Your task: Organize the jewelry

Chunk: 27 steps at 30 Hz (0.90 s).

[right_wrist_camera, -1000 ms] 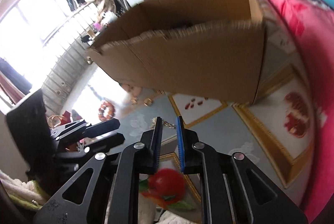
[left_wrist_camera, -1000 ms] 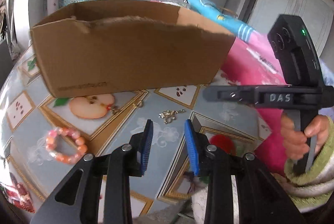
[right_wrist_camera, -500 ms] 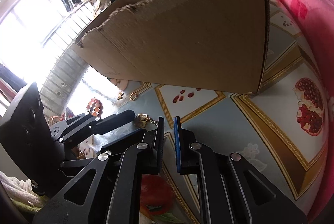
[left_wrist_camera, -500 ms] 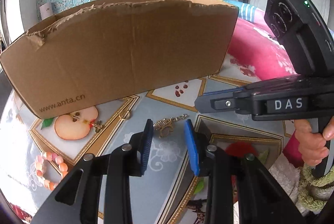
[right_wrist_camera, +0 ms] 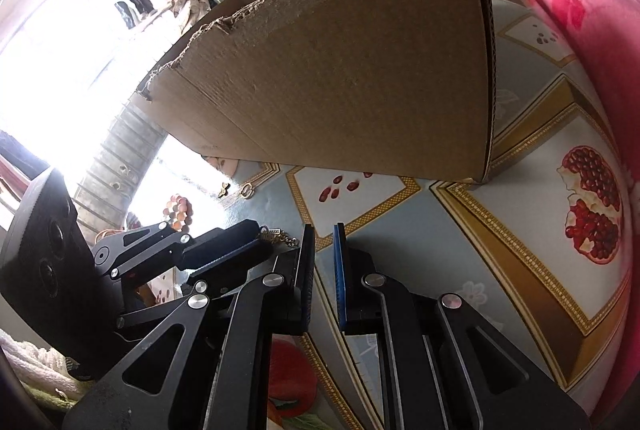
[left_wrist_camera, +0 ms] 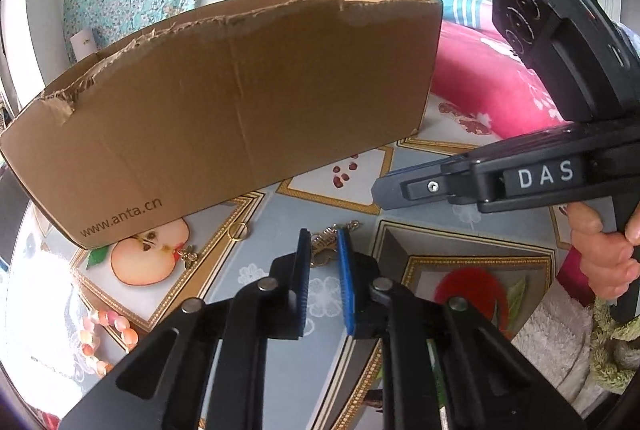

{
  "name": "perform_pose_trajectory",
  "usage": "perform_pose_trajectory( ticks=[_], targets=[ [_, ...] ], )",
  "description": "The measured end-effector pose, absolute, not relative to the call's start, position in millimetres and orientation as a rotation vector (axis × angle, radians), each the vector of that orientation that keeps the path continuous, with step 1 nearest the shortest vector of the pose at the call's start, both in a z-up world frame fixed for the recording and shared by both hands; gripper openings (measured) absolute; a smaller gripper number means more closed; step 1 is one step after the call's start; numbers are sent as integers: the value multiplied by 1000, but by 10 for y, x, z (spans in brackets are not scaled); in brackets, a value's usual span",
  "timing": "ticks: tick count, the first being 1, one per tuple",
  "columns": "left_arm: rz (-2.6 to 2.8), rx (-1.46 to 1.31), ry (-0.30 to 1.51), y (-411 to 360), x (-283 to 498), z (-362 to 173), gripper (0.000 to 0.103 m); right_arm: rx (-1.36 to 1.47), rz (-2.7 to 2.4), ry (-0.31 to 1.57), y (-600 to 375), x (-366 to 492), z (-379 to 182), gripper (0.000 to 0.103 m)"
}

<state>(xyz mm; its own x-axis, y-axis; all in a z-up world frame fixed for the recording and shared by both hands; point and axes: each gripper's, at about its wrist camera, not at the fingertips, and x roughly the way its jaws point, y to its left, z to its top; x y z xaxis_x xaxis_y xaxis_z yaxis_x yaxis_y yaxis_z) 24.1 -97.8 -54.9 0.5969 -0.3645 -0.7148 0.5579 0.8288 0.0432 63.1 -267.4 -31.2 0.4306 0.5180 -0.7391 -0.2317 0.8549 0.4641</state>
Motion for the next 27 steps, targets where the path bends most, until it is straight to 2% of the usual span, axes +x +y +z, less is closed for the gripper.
perform_pose_trajectory(
  ticks=[11,15,27],
  targets=[
    [-550,243,765,-847,137,-535,13,291,483,1007,-2616,618,-262,8],
    [-545,201,763,-740,115,-487,13,228,504,993,-2528,580,-216,11],
    [-601,4,768,-469,136,-420,13,43,509,972,-2196,570,-201,11]
  ],
)
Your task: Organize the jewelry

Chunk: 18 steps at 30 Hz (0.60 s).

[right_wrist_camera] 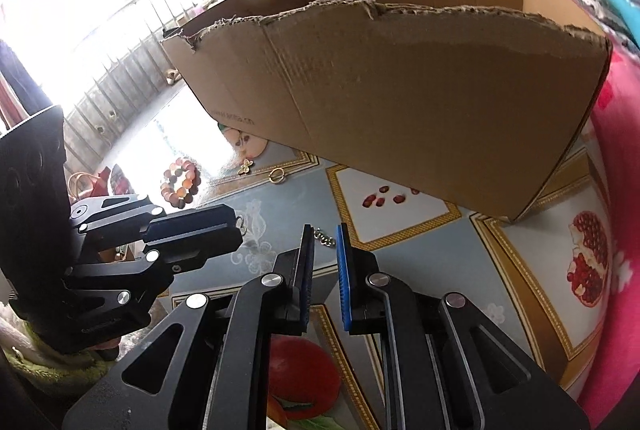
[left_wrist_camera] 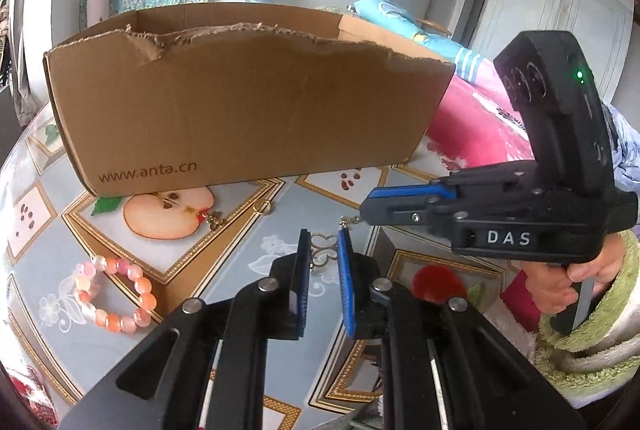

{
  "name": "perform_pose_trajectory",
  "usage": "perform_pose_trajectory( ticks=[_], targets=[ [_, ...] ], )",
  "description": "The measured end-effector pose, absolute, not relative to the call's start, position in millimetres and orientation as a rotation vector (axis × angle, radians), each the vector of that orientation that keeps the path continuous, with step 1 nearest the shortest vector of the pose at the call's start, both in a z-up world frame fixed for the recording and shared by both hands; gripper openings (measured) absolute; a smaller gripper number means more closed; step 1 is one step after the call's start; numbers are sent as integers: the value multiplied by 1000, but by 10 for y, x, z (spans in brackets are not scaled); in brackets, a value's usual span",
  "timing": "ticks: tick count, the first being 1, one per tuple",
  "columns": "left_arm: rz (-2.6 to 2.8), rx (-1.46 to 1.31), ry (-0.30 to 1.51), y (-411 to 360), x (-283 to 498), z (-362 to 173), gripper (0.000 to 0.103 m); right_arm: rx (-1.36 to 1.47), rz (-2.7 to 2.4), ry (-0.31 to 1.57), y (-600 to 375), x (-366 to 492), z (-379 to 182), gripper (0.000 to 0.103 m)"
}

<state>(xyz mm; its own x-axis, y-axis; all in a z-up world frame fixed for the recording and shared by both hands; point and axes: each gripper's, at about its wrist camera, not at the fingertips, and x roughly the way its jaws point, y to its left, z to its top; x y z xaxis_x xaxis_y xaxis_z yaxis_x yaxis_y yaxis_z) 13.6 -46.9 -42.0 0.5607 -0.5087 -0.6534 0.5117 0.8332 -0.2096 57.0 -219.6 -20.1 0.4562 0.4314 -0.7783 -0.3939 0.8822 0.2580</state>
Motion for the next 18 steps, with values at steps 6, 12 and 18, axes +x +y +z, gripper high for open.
perform_pose_trajectory(
  ticks=[6,12,18],
  targets=[
    [-613,-4,754,-438,95,-399,13,26,499,974,-2136,550,-226,11],
    [-651,-90,729,-251,75,-324,13,-16,507,958,-2019,544,-224,11],
    [-703,-125,695,-249,-2,-229,13,-17,507,955,-2027,524,-214,11]
  ],
)
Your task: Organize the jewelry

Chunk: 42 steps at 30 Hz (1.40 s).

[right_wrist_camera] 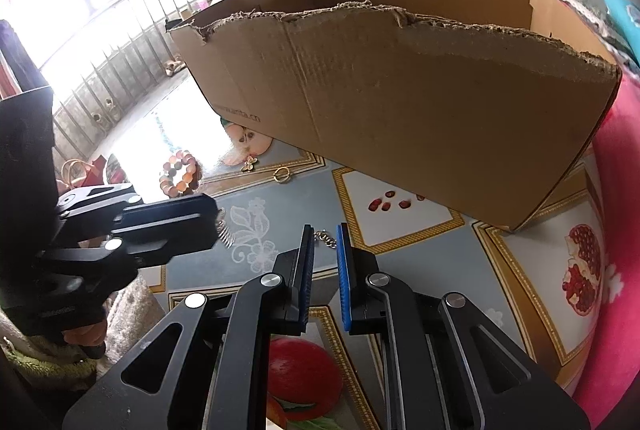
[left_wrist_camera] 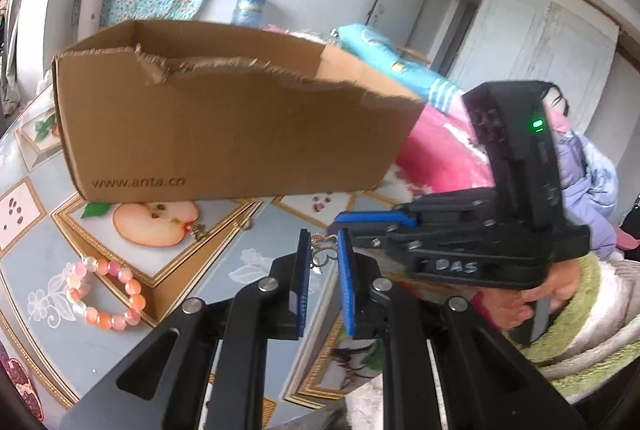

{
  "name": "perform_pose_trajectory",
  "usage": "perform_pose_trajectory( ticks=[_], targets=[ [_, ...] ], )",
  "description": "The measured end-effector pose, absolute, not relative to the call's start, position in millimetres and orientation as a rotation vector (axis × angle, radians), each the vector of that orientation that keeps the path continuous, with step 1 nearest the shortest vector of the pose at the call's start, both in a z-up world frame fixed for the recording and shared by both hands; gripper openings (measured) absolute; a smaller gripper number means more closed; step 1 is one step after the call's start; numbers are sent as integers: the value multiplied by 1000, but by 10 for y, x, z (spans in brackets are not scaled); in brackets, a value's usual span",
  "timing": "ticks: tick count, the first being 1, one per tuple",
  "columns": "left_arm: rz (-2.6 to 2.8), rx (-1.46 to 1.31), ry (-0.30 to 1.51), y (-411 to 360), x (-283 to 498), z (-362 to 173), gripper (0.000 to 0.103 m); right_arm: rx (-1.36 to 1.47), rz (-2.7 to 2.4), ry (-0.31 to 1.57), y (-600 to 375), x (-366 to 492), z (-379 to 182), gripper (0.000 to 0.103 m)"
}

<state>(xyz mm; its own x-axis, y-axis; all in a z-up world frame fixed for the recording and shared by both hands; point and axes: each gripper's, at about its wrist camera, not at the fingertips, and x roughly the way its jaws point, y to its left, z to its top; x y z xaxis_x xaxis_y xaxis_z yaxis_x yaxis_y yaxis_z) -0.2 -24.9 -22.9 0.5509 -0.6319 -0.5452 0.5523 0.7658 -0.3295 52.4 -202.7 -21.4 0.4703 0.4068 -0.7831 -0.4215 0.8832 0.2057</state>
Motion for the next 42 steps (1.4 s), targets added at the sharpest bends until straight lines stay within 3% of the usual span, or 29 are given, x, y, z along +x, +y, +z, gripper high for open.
perform_pose_trajectory(
  ticks=[12,15,17,31,42],
  targets=[
    [-741,-129,682,-316,-30,-190,14,11,496,956,-2130,531,-213,11],
    [-735,-121,700,-334,-9,-226,26,14,498,957,-2138,531,-210,11],
    [-728,-122,708,-343,9,-258,28,14,496,957,-2137,530,-210,11],
    [-715,40,774,-395,-158,-388,29,37,548,961,-2203,412,-169,11],
    [-598,161,781,-448,-110,-516,29,-172,616,952,-1837,202,-245,17]
  ],
)
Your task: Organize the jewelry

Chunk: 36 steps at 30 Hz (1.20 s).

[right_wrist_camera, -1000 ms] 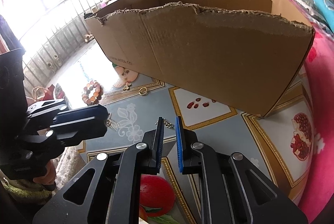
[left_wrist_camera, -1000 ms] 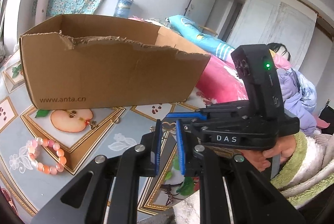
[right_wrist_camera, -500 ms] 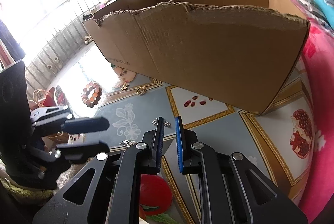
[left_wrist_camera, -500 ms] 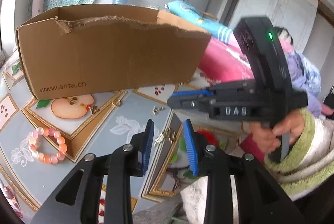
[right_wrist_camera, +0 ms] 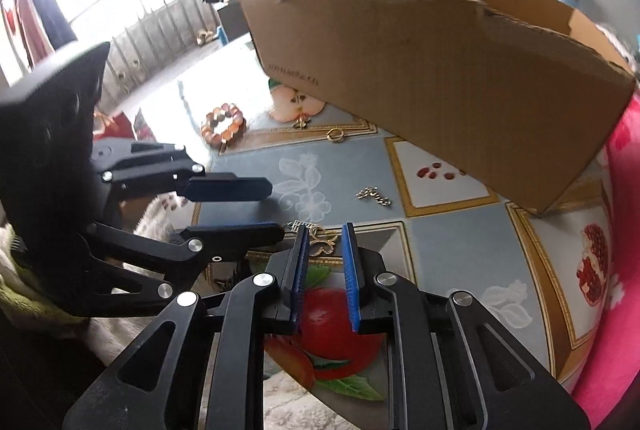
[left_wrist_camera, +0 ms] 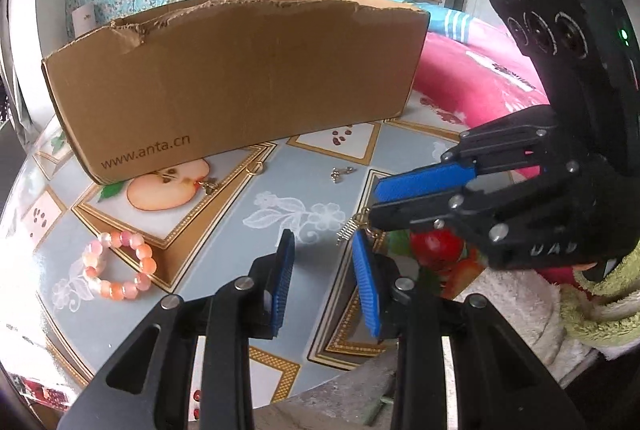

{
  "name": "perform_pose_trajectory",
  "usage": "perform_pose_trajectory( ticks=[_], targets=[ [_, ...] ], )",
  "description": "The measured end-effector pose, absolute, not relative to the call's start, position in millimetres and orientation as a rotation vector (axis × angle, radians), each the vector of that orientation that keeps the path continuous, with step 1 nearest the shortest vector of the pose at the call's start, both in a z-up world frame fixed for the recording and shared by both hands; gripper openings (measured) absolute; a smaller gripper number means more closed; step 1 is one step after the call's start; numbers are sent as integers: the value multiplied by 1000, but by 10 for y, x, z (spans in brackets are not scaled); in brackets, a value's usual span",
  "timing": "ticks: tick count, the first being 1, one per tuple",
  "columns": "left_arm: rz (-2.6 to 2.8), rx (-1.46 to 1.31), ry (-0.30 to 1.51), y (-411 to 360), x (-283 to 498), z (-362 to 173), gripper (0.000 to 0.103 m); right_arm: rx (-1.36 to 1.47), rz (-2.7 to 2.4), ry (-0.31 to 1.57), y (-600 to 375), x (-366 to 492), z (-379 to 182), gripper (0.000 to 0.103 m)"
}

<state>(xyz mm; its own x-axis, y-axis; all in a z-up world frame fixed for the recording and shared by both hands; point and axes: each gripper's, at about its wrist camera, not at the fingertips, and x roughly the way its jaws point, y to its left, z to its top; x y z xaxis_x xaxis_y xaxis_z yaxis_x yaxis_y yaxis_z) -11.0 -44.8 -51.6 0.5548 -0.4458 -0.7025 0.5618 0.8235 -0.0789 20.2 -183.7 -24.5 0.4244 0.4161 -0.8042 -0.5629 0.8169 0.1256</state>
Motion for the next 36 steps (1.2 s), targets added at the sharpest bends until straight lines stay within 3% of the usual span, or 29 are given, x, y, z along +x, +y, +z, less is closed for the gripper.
perform_pose_trajectory(
  ticks=[14,21,26,29,30,36],
  targets=[
    [-590,153,770,-358,-130,-504,29,-274,625,961,-1632,215,-275,19],
    [-583,150,769,-315,-127,-499,29,-284,646,955,-1623,204,-242,28],
    [-584,152,768,-309,-134,-492,29,-343,670,951,-1576,200,-268,28],
    [-583,152,767,-306,-130,-486,29,-350,675,960,-1591,218,-251,21],
    [-581,151,767,-307,-130,-485,29,-346,675,964,-1602,232,-245,13],
    [-579,147,769,-303,-128,-486,29,-274,669,978,-1674,276,-255,11]
  ],
)
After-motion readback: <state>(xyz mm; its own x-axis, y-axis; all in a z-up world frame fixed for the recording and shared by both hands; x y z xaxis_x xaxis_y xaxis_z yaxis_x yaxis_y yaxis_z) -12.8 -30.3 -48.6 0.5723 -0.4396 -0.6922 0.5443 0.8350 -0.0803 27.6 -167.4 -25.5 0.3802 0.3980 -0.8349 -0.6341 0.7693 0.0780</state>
